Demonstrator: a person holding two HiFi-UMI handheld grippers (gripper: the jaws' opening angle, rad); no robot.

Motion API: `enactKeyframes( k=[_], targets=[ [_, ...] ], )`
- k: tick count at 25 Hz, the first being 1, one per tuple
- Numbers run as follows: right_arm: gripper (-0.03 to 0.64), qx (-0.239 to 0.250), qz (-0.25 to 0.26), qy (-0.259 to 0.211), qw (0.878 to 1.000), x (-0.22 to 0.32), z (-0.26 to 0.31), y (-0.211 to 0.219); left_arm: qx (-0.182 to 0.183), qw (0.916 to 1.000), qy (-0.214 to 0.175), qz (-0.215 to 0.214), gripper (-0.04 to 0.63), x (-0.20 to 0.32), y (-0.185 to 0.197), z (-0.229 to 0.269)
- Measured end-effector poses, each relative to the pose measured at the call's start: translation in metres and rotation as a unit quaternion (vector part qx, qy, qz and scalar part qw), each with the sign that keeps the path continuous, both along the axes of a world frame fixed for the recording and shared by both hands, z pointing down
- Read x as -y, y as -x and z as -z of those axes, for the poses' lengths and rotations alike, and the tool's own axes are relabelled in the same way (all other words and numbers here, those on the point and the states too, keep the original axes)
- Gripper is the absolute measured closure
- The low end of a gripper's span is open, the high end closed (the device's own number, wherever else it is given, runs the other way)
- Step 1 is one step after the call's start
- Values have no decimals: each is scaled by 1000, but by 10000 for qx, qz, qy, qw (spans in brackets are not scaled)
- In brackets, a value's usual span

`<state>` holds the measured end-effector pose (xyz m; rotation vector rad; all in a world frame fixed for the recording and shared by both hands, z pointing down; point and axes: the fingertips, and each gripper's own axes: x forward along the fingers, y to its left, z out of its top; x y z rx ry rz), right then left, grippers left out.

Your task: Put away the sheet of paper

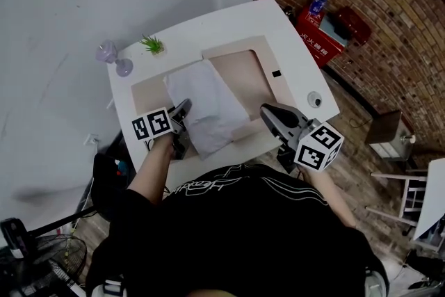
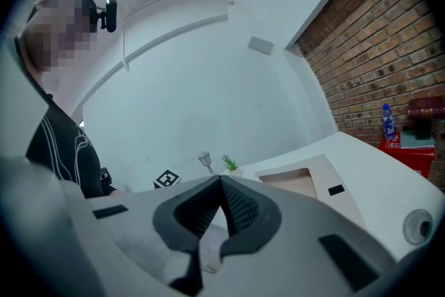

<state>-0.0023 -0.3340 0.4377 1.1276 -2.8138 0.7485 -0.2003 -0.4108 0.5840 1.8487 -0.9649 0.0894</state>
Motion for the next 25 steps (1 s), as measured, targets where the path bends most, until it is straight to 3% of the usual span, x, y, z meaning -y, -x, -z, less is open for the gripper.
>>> enactKeyframes(
  k=[10, 25],
  targets=[
    [614, 92, -45, 141, 9998, 18, -2, -44, 95, 9995, 309, 74, 563, 13, -40, -11],
    [614, 324, 290, 203, 9988, 63, -1, -82, 271, 9949, 957, 187, 563, 38, -86, -32]
  ],
)
